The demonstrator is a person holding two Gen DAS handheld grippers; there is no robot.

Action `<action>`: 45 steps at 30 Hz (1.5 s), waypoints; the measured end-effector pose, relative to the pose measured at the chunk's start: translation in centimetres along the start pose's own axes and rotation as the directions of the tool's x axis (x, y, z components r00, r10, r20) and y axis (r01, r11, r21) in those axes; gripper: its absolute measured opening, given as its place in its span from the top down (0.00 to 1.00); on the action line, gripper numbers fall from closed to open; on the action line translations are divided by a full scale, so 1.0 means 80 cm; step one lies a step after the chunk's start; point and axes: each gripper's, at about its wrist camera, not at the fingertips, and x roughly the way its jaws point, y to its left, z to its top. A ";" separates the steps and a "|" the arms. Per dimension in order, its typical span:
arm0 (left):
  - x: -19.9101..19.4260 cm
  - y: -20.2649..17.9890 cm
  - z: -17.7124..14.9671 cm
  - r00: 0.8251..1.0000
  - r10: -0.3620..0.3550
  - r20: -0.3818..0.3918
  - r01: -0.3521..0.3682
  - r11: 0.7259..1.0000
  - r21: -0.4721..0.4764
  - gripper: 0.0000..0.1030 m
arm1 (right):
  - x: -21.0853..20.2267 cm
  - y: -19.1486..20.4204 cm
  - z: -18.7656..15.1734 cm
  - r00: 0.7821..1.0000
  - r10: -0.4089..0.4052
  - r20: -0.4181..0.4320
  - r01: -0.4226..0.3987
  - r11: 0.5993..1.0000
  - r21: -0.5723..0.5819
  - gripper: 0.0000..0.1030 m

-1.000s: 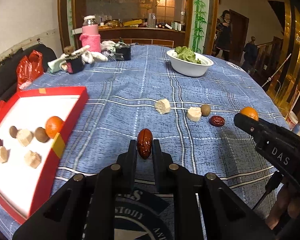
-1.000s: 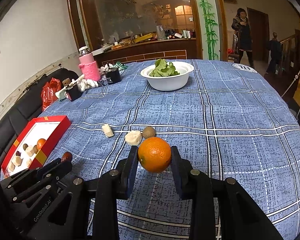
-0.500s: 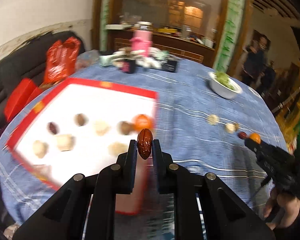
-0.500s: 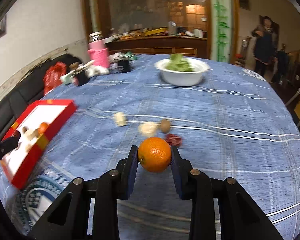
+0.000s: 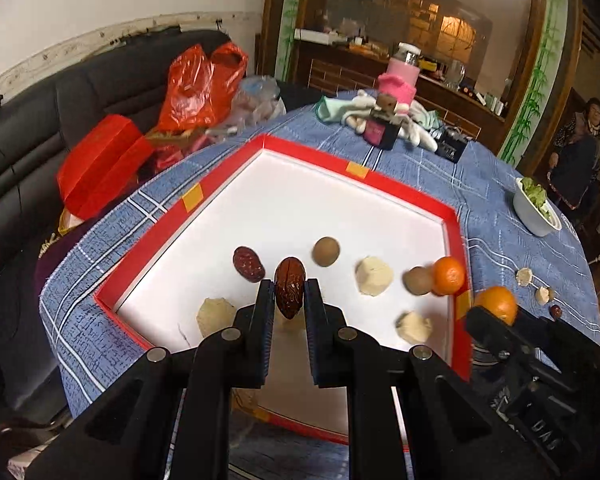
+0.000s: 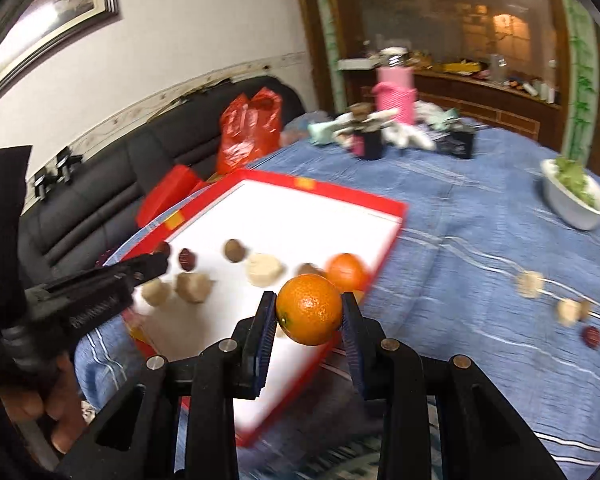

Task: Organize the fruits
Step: 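Carry the date and orange into the white tray and open both tools, then move both open tools back to the pile on the tablecloth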

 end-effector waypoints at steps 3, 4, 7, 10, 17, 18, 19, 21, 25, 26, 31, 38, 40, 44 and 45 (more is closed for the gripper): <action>0.015 0.004 0.004 1.000 0.011 -0.019 -0.011 1.000 0.000 0.88 | 0.019 0.020 0.003 1.000 0.008 -0.021 -0.008 1.000 -0.017 0.69; 0.017 0.006 0.006 1.000 0.016 -0.020 -0.016 1.000 -0.002 0.88 | 0.024 0.023 0.005 1.000 0.008 -0.025 -0.009 1.000 -0.017 0.69; 0.029 0.007 0.012 0.999 0.023 -0.040 -0.023 1.000 -0.002 0.88 | 0.035 0.026 0.012 1.000 0.003 -0.030 -0.004 1.000 -0.015 0.69; 0.035 0.008 0.013 0.998 0.034 -0.053 -0.034 0.999 -0.001 0.88 | 0.047 0.030 0.019 0.999 0.002 -0.045 -0.003 1.000 -0.019 0.69; 0.041 0.010 0.015 0.996 0.059 -0.068 -0.059 0.998 0.000 0.87 | 0.065 0.030 0.017 0.997 0.003 -0.078 -0.004 1.000 -0.018 0.69; 0.042 0.011 0.015 0.996 0.063 -0.068 -0.063 0.998 -0.002 0.87 | 0.066 0.030 0.017 0.997 0.004 -0.078 -0.005 1.000 -0.017 0.69; 0.042 0.012 0.016 0.996 0.063 -0.069 -0.064 0.998 -0.003 0.87 | 0.066 0.030 0.017 0.997 0.005 -0.078 -0.007 1.000 -0.016 0.69; 0.042 0.013 0.016 0.995 0.067 -0.070 -0.067 0.998 -0.002 0.87 | 0.067 0.031 0.017 0.997 0.005 -0.075 -0.006 1.000 -0.019 0.69; 0.043 0.018 0.019 0.995 0.063 -0.079 -0.066 0.997 -0.033 0.87 | 0.070 0.031 0.018 0.997 -0.002 -0.080 0.000 1.000 -0.022 0.68; 0.043 0.018 0.020 0.995 0.063 -0.081 -0.066 0.997 -0.039 0.87 | 0.072 0.031 0.018 0.996 -0.006 -0.084 0.004 1.000 -0.020 0.68; 0.040 0.025 0.023 0.994 0.077 -0.078 -0.082 0.995 -0.062 0.64 | 0.072 0.031 0.017 0.996 -0.012 -0.085 0.010 1.000 -0.019 0.61; 0.025 0.027 0.022 0.995 0.093 -0.039 -0.096 0.991 -0.097 0.39 | 0.055 0.031 0.015 0.999 0.002 -0.053 -0.003 1.000 -0.010 0.48; 0.016 0.025 0.021 0.995 0.098 -0.013 -0.099 0.989 -0.110 0.39 | 0.046 0.029 0.012 0.999 0.005 -0.040 -0.005 1.000 -0.018 0.48; 0.001 0.016 0.016 0.997 0.073 0.022 -0.070 0.990 -0.120 0.39 | 0.015 0.006 0.003 1.000 -0.004 0.005 0.004 1.000 -0.002 0.48; -0.004 0.009 0.014 0.998 0.052 0.034 -0.048 0.992 -0.115 0.39 | 0.003 -0.006 -0.002 1.000 -0.014 0.020 0.014 1.000 0.001 0.48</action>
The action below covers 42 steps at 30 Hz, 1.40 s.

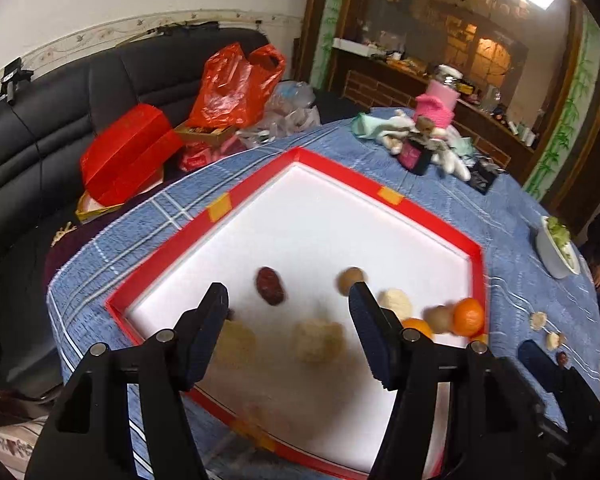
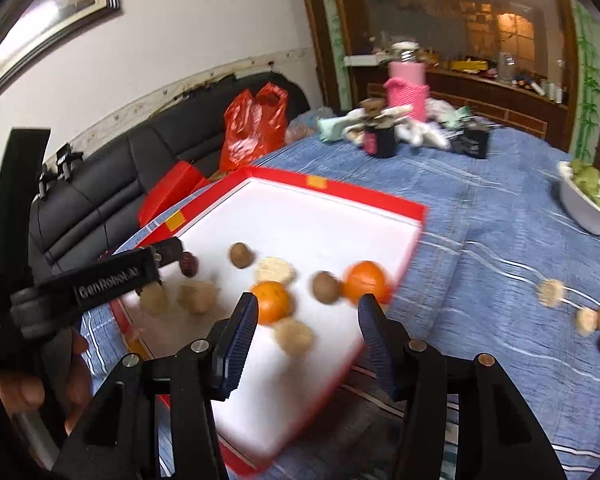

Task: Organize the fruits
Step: 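Move both open tools back to the pile on the tablecloth, then grasp a red date with the right tool while the left tool grasps a beige piece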

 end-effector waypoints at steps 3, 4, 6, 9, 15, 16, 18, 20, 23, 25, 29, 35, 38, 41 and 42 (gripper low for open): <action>-0.012 -0.020 -0.007 0.999 -0.036 0.029 0.035 0.999 0.027 0.39 | -0.030 -0.041 -0.015 0.998 -0.059 0.024 0.059 0.998 0.021 0.47; -0.016 -0.030 -0.010 0.998 -0.054 0.035 0.052 0.998 0.046 0.40 | -0.038 -0.058 -0.020 0.996 -0.086 0.027 0.085 0.996 0.038 0.46; -0.022 -0.050 -0.019 0.995 -0.090 0.040 0.086 0.993 0.082 0.40 | -0.057 -0.103 -0.034 0.988 -0.155 0.028 0.151 0.984 0.095 0.46; -0.030 -0.088 -0.035 0.989 -0.142 0.029 0.136 0.977 0.166 0.40 | -0.076 -0.175 -0.051 0.966 -0.260 -0.003 0.255 0.944 0.208 0.46; -0.035 -0.153 -0.072 0.975 -0.221 -0.037 0.221 0.920 0.323 0.40 | -0.079 -0.256 -0.070 0.931 -0.355 -0.081 0.363 0.889 0.281 0.46; -0.036 -0.158 -0.076 0.973 -0.228 -0.044 0.229 0.914 0.335 0.40 | -0.078 -0.261 -0.070 0.930 -0.356 -0.087 0.366 0.888 0.280 0.46; -0.037 -0.166 -0.085 0.970 -0.235 -0.053 0.238 0.903 0.358 0.40 | -0.073 -0.268 -0.068 0.931 -0.353 -0.094 0.365 0.888 0.279 0.46; -0.036 -0.171 -0.088 0.970 -0.234 -0.062 0.240 0.899 0.366 0.40 | -0.067 -0.276 -0.064 0.931 -0.352 -0.098 0.366 0.888 0.278 0.46; -0.033 -0.174 -0.089 0.969 -0.235 -0.080 0.248 0.897 0.366 0.40 | -0.055 -0.286 -0.060 0.933 -0.342 -0.112 0.360 0.886 0.294 0.49; -0.032 -0.174 -0.089 0.969 -0.232 -0.081 0.245 0.898 0.365 0.40 | -0.047 -0.294 -0.059 0.935 -0.330 -0.131 0.354 0.881 0.313 0.54; -0.027 -0.179 -0.090 0.967 -0.236 -0.098 0.256 0.900 0.353 0.40 | -0.043 -0.305 -0.058 0.933 -0.328 -0.145 0.359 0.868 0.343 0.72; -0.028 -0.219 -0.094 0.955 -0.267 -0.129 0.297 0.865 0.405 0.40 | -0.065 -0.299 -0.066 0.932 -0.345 -0.113 0.362 0.864 0.349 0.72; -0.023 -0.261 -0.098 0.938 -0.303 -0.170 0.348 0.822 0.452 0.40 | -0.092 -0.298 -0.069 0.936 -0.345 -0.066 0.344 0.862 0.372 0.72; -0.011 -0.308 -0.104 0.914 -0.337 -0.224 0.405 0.772 0.489 0.40 | -0.113 -0.301 -0.074 0.935 -0.354 -0.020 0.333 0.857 0.392 0.72; -0.003 -0.328 -0.106 0.900 -0.355 -0.253 0.436 0.755 0.490 0.40 | -0.119 -0.304 -0.076 0.936 -0.351 -0.006 0.323 0.855 0.406 0.72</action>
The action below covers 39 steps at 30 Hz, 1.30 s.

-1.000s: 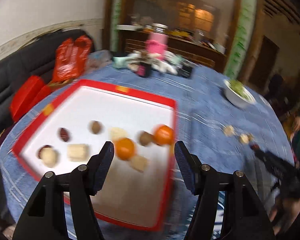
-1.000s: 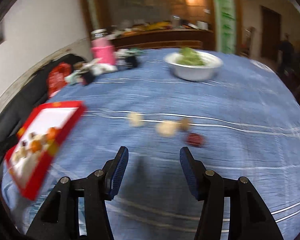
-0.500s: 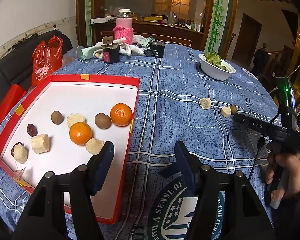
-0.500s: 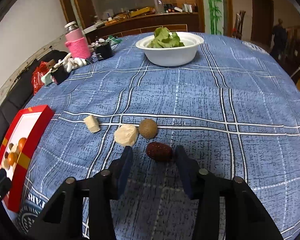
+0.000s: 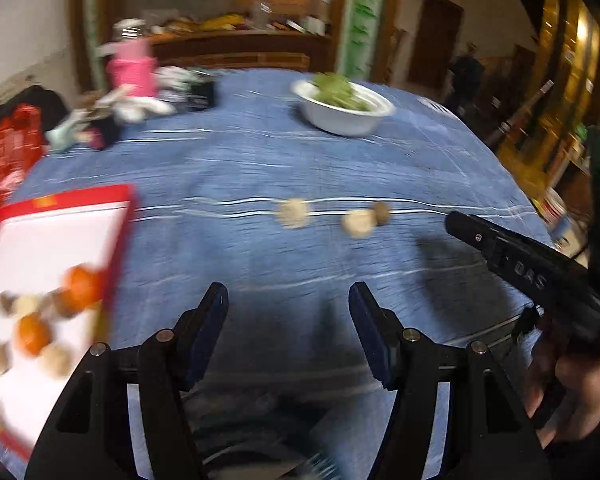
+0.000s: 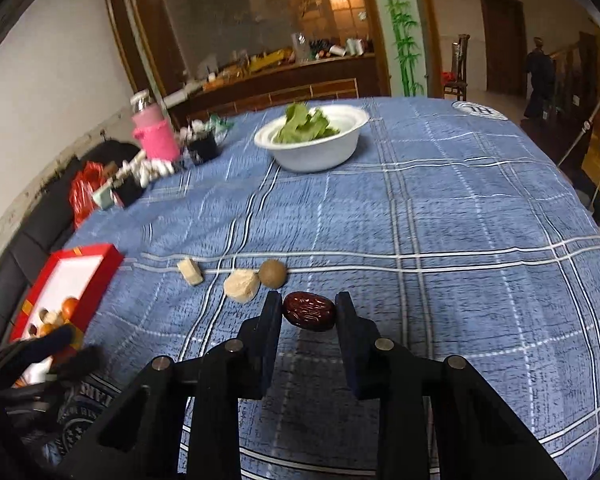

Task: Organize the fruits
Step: 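Grasp a red date with the right tool while the left tool grasps a beige piece, then carry the date and beige piece over the white tray with both tools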

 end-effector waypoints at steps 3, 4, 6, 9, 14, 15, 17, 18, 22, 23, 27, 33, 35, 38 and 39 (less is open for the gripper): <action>0.028 -0.022 0.015 1.000 -0.027 -0.014 0.027 0.999 0.027 0.40 | -0.009 -0.014 0.005 0.999 0.013 0.037 -0.015 0.999 0.037 0.72; 0.038 -0.030 0.019 1.000 -0.023 -0.020 0.023 0.999 0.037 0.41 | -0.011 -0.017 0.007 0.999 0.017 0.043 -0.019 0.999 0.043 0.72; 0.051 -0.041 0.026 0.999 -0.037 -0.021 0.038 0.998 0.053 0.41 | -0.014 -0.023 0.009 0.998 0.023 0.054 -0.026 0.998 0.055 0.72; 0.065 -0.051 0.036 0.999 -0.038 -0.016 0.039 0.998 0.059 0.41 | -0.015 -0.028 0.010 0.998 0.040 0.058 -0.044 0.997 0.070 0.72; 0.092 -0.058 0.044 0.999 -0.003 -0.040 0.005 0.998 0.058 0.44 | -0.019 -0.028 0.011 0.996 0.057 0.067 -0.062 0.996 0.071 0.72; 0.099 -0.056 0.045 0.999 0.007 -0.051 -0.004 0.998 0.062 0.60 | -0.019 -0.029 0.012 0.996 0.059 0.068 -0.064 0.995 0.073 0.72; 0.099 -0.057 0.040 0.998 0.053 -0.035 -0.050 0.995 0.088 0.79 | -0.020 -0.029 0.012 0.996 0.059 0.070 -0.064 0.995 0.077 0.73; 0.096 -0.057 0.038 0.998 0.046 -0.034 -0.043 0.995 0.090 0.79 | -0.020 -0.030 0.012 0.996 0.060 0.071 -0.065 0.995 0.079 0.73; 0.075 -0.047 0.028 1.000 0.021 -0.010 -0.020 0.998 0.062 0.80 | -0.018 -0.029 0.011 0.996 0.057 0.069 -0.062 0.995 0.080 0.73; 0.067 -0.046 0.024 1.000 0.015 -0.003 -0.015 0.998 0.058 0.80 | -0.017 -0.028 0.010 0.996 0.057 0.068 -0.062 0.995 0.076 0.73; 0.036 -0.038 0.009 1.000 0.005 0.018 -0.006 0.999 0.037 0.80 | -0.017 -0.025 0.009 0.996 0.061 0.065 -0.065 0.996 0.066 0.72; 0.012 -0.033 -0.013 0.999 0.040 0.025 -0.040 0.999 0.009 0.79 | -0.016 -0.017 0.006 0.996 0.066 0.060 -0.068 0.997 0.037 0.72; 0.011 -0.030 -0.016 0.998 0.054 0.023 -0.054 0.999 0.006 0.79 | -0.015 -0.015 0.004 0.996 0.060 0.059 -0.062 0.998 0.028 0.72; 0.009 -0.022 -0.023 0.997 0.073 0.009 -0.073 0.997 -0.007 0.79 | -0.017 -0.011 0.004 0.996 0.057 0.066 -0.058 0.998 0.011 0.72; 0.007 -0.019 -0.025 0.997 0.079 0.006 -0.079 0.997 -0.013 0.79 | -0.017 -0.009 0.004 0.996 0.053 0.069 -0.053 0.999 0.002 0.72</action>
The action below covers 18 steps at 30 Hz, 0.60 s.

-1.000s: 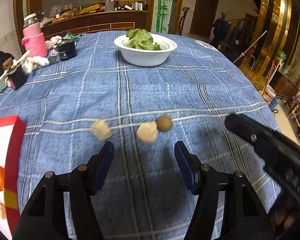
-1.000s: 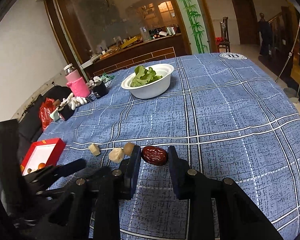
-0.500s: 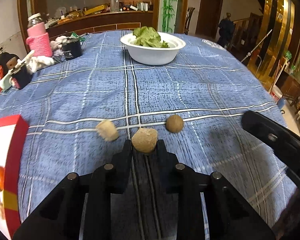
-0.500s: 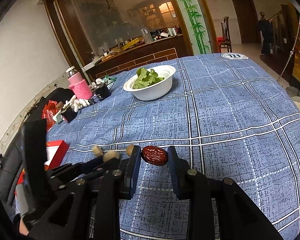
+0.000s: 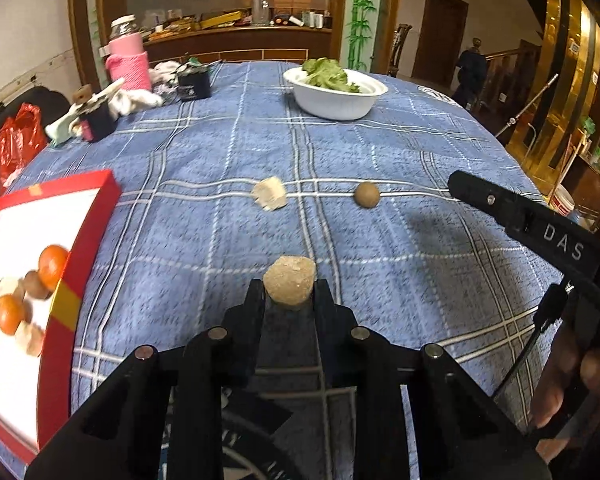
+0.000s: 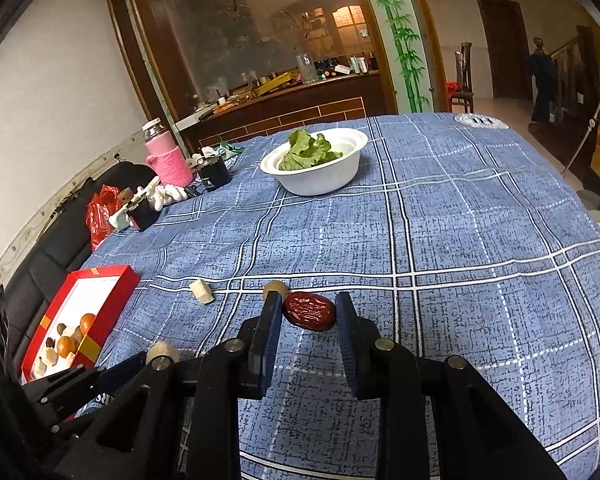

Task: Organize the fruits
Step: 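Carry the date and beige piece over the white tray with both tools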

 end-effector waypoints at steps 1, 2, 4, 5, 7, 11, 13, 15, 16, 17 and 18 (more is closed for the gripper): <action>-0.002 0.002 -0.001 1.000 0.007 0.001 -0.007 1.000 -0.004 0.79 | 0.000 0.002 0.000 1.000 -0.006 0.003 0.006 1.000 -0.011 0.72; -0.004 0.005 -0.003 1.000 0.011 0.003 -0.011 1.000 -0.007 0.79 | 0.000 0.004 -0.001 1.000 -0.010 0.003 0.010 1.000 -0.022 0.72; -0.007 0.011 -0.005 1.000 0.018 -0.001 -0.018 1.000 -0.018 0.79 | 0.002 0.008 -0.002 1.000 -0.014 -0.003 0.014 0.999 -0.035 0.72; -0.009 0.014 -0.007 1.000 0.019 -0.002 -0.019 1.000 -0.022 0.79 | 0.003 0.009 -0.003 1.000 -0.018 -0.006 0.018 0.999 -0.042 0.72; -0.014 0.020 -0.007 1.000 0.025 0.004 -0.025 0.999 -0.030 0.79 | 0.007 0.011 -0.004 1.000 -0.027 -0.015 0.026 0.998 -0.051 0.72; -0.025 0.032 -0.009 0.999 0.037 0.015 -0.036 0.999 -0.041 0.79 | 0.018 0.015 -0.009 0.997 -0.062 -0.048 0.059 0.996 -0.065 0.72; -0.030 0.042 -0.008 0.999 0.040 0.017 -0.039 0.998 -0.054 0.79 | 0.017 0.019 -0.009 0.996 -0.072 -0.053 0.068 0.995 -0.072 0.72; -0.036 0.049 -0.009 0.999 0.047 0.022 -0.046 0.997 -0.064 0.79 | 0.014 0.027 -0.012 0.995 -0.075 -0.058 0.070 0.994 -0.088 0.72; -0.036 0.052 -0.010 0.999 0.046 0.019 -0.044 0.997 -0.069 0.79 | 0.012 0.031 -0.014 0.995 -0.078 -0.061 0.071 0.993 -0.098 0.72; -0.038 0.053 -0.012 0.999 0.046 0.018 -0.044 0.996 -0.072 0.79 | 0.009 0.036 -0.018 0.995 -0.078 -0.067 0.070 0.992 -0.106 0.72; -0.039 0.055 -0.013 0.999 0.049 0.019 -0.047 0.996 -0.074 0.79 | 0.007 0.040 -0.021 0.995 -0.077 -0.070 0.069 0.991 -0.111 0.72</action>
